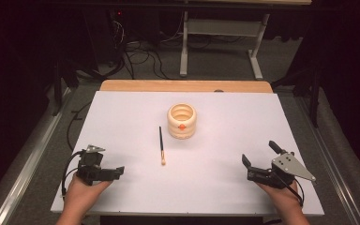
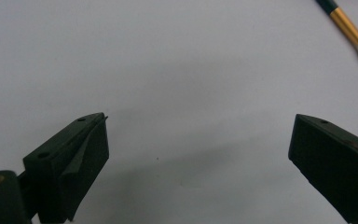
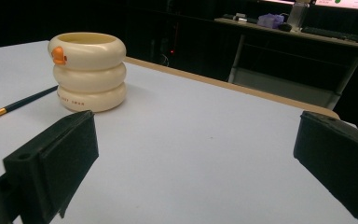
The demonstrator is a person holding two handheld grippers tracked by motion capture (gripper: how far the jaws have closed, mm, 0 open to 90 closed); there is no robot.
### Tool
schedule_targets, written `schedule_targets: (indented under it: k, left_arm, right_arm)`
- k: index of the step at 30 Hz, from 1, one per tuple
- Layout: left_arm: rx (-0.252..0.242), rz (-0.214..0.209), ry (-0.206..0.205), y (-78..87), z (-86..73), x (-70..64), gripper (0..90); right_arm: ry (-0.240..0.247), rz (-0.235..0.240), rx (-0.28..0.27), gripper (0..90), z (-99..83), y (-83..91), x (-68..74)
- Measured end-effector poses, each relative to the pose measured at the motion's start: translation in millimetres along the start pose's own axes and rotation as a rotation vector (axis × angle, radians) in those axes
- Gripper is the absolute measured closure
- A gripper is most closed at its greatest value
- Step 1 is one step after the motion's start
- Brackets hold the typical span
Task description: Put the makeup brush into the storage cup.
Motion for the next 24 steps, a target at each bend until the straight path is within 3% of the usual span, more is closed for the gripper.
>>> schedule_targets:
  k: [5, 16, 20, 24]
  left_arm:
    - [0.057, -0.003, 0.009, -4.5, -2.8, 1.5, 6.1]
    - [0.115, -0.015, -0.001, -5.4, -3.0, 0.4, 6.8]
    - [0.161, -0.039, -0.003, -11.5, 3.7, -1.9, 7.0]
    - [0.196, -0.033, -0.011, -13.4, 6.0, -0.2, 8.1]
  right_arm:
    - [0.002, -0.005, 0.002, 1.2, -0.6, -0.9, -0.1]
    - [0.019, -0.008, 0.022, 1.2, -3.4, -3.4, 2.0]
    - [0.007, -0.017, 0.028, 1.2, -5.2, -3.1, 2.4]
    - [0.007, -0.009, 0.025, 1.2, -5.8, -3.5, 1.7]
Point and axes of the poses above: each handheld gripper's, and its own axes: y roughly backward along the jaws, z roughly out of its top, x roughly to its left, the point moved 2 cm from there along -y, roughly forward along the jaws
